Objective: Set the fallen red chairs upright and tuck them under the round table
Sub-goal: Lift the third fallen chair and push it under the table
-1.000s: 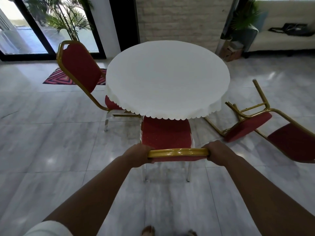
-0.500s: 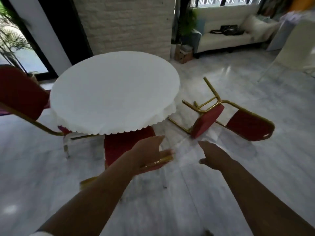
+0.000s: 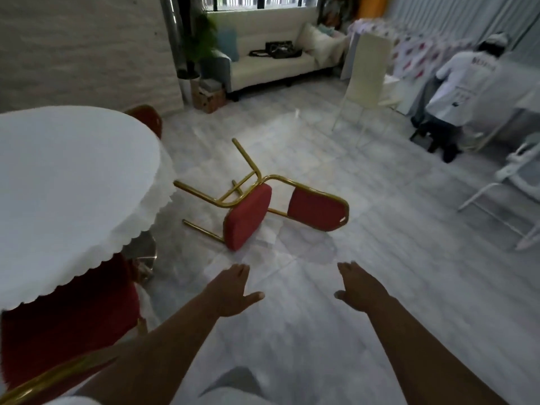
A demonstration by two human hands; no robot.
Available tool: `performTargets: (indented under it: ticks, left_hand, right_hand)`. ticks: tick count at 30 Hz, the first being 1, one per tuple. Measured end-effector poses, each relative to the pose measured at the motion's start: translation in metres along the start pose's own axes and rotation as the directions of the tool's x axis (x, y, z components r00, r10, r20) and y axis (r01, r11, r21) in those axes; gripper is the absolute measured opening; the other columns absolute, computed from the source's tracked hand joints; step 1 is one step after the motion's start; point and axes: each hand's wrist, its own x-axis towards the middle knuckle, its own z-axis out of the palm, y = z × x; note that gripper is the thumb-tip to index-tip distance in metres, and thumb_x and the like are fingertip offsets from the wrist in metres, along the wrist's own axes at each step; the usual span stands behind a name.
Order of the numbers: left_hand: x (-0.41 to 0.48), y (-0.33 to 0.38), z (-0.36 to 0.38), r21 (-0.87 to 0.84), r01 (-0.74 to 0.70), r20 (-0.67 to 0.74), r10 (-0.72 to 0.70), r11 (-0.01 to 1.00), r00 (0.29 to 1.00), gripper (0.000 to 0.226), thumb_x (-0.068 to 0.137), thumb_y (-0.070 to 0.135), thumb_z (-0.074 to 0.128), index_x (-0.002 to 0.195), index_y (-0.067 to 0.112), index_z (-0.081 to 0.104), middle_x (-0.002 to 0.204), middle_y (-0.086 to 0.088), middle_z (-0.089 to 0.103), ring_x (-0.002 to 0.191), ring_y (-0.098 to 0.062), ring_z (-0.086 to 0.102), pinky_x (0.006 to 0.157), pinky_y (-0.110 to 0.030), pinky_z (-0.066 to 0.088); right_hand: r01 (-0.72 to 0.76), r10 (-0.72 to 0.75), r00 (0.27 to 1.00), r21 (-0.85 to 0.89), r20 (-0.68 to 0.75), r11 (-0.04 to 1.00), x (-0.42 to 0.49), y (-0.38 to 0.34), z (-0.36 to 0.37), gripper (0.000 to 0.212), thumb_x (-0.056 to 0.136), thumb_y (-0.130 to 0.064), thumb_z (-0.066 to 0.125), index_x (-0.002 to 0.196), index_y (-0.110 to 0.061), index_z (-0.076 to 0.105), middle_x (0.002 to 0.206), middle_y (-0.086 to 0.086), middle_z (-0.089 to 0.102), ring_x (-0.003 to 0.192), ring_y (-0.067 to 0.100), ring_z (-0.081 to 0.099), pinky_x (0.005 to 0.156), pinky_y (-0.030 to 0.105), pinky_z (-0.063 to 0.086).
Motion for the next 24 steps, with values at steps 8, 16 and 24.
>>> performTargets:
  ticks: [8, 16, 24]
  left_hand:
    - [0.182, 0.059, -0.022, -0.02, -0.052, 0.052, 0.053, 0.998, 0.997, 0.135, 0.048, 0.097, -0.004, 0.149, 0.009, 0.009, 0.159, -0.013, 0.014, 0.146, -0.027, 0.013, 0.118, -0.042, 0.018]
    - [0.36, 0.087, -0.069, -0.04, -0.052, 0.15, 0.058, 0.998, 0.987, 0.131, 0.051, 0.094, -0.003, 0.149, 0.008, 0.007, 0.159, -0.013, 0.012, 0.147, -0.026, 0.01, 0.119, -0.043, 0.016]
    - [0.499, 0.086, -0.132, -0.067, 0.04, 0.05, -0.036, 0.997, 0.998, 0.091, 0.087, 0.068, 0.037, 0.148, 0.005, 0.015, 0.157, -0.016, 0.018, 0.146, -0.028, 0.016, 0.117, -0.044, 0.017]
  right_hand:
    - [-0.065, 0.065, 0.997, -0.008, 0.039, 0.998, 0.116, 0.108, -0.042, 0.077, 0.09, -0.037, 0.058, 0.147, -0.009, 0.015, 0.157, 0.01, 0.02, 0.147, 0.025, 0.007, 0.115, 0.039, 0.023]
    - [0.016, -0.007, 0.993, -0.081, 0.121, 0.997, 0.269, 0.17, -0.126, 0.076, 0.09, -0.033, 0.058, 0.148, -0.009, 0.014, 0.158, 0.011, 0.017, 0.147, 0.024, 0.007, 0.116, 0.04, 0.023]
    - [0.158, -0.144, 0.982, -0.117, 0.124, 0.98, 0.437, 0.194, -0.199, 0.075, 0.084, -0.032, 0.066, 0.144, -0.011, 0.027, 0.15, 0.012, 0.034, 0.142, 0.028, 0.025, 0.108, 0.045, 0.039]
